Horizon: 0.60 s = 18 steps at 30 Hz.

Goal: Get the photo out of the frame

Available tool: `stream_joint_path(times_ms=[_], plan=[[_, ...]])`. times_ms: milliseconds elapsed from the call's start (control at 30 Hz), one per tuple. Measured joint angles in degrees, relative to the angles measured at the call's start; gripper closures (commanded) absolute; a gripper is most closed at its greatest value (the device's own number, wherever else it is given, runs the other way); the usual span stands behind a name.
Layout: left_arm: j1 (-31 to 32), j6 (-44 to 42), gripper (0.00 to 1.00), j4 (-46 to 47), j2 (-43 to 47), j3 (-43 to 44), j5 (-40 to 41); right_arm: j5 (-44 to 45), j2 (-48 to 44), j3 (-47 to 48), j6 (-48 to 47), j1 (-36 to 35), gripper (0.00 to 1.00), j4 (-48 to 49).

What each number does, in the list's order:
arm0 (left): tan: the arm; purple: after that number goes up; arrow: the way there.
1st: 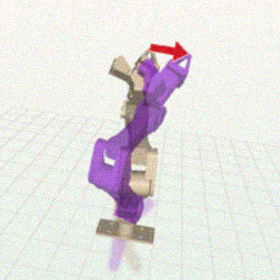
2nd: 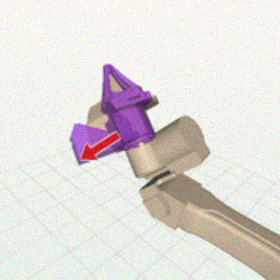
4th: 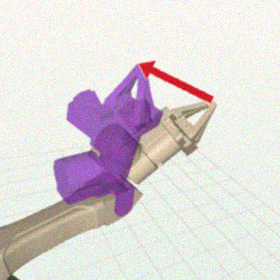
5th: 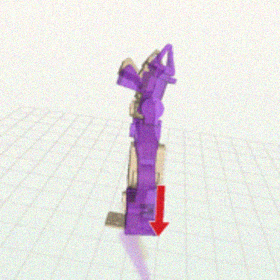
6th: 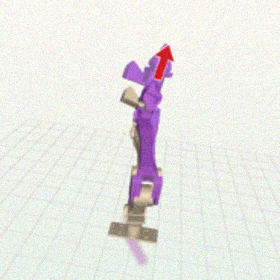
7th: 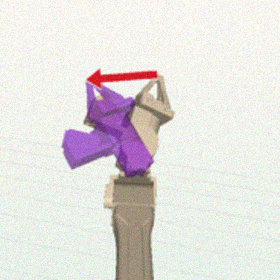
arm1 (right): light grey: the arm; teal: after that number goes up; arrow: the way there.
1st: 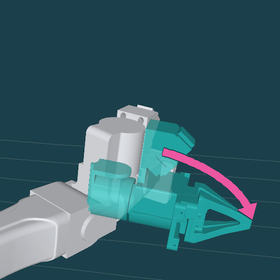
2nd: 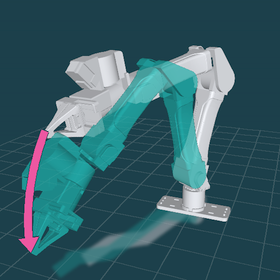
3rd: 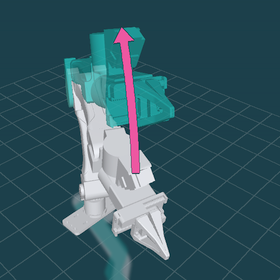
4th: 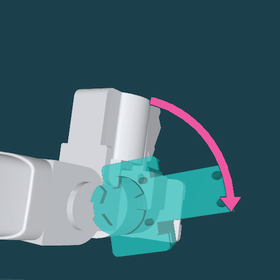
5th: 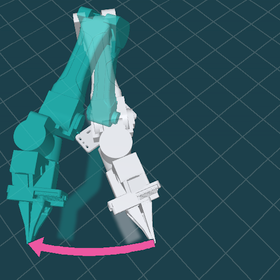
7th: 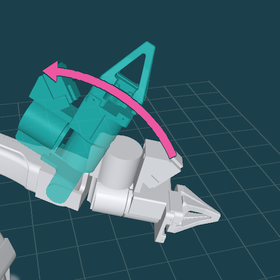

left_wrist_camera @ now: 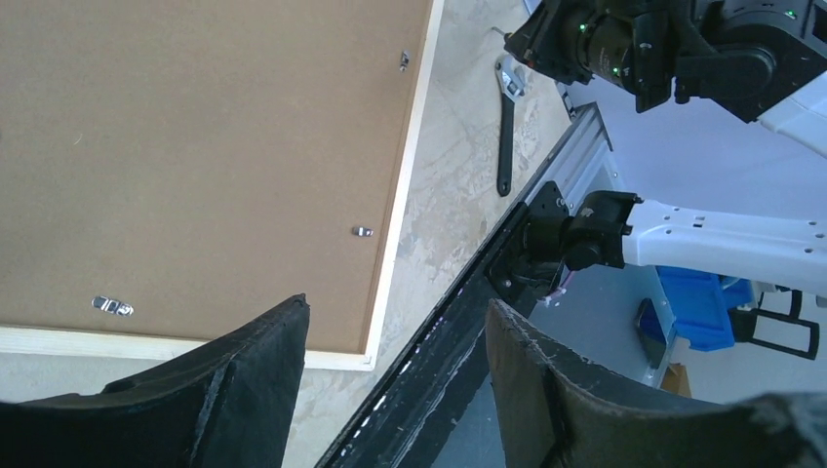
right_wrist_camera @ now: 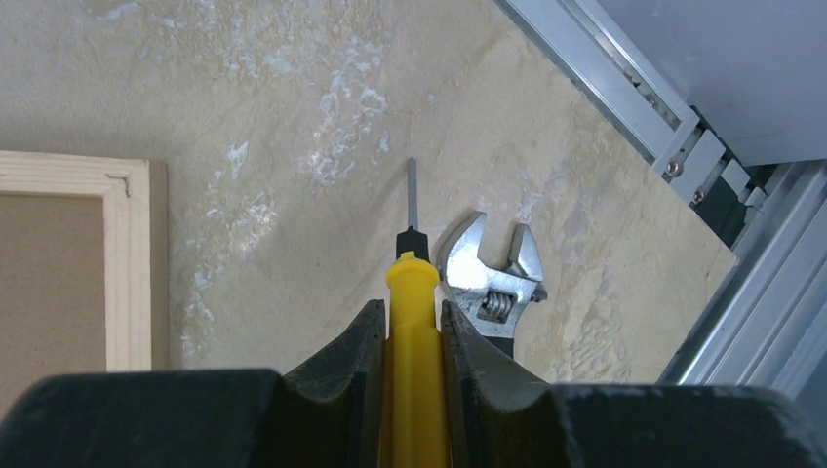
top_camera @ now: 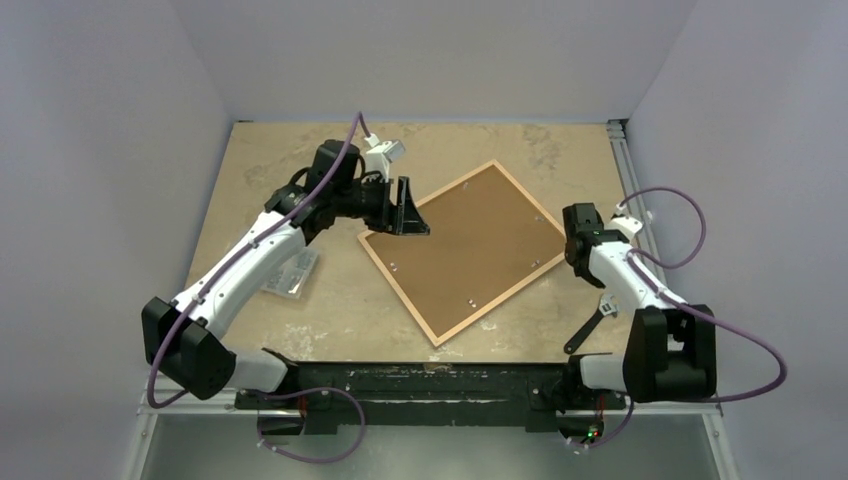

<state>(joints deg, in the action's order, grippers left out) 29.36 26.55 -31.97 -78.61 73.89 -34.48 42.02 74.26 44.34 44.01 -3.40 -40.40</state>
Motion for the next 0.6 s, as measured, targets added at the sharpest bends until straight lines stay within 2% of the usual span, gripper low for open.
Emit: stream_joint_path(times_ms=[267, 567, 600], plan=[[-1.7, 1.4, 0.36, 1.6, 0.6, -1.6, -1.6, -4.3, 5.6, 0.5, 1.9, 0.0, 0.93, 0.4], [-3.1, 2.4, 0.37, 2.8, 1.4, -2.2, -2.9, -10.5, 11.7, 1.4, 1.9, 0.1, 0.91, 0.5], [-3.1, 2.4, 0.37, 2.8, 1.6, -2.2, -3.0, -10.5, 12.5, 2.0, 1.7, 0.1, 0.86, 0.2]])
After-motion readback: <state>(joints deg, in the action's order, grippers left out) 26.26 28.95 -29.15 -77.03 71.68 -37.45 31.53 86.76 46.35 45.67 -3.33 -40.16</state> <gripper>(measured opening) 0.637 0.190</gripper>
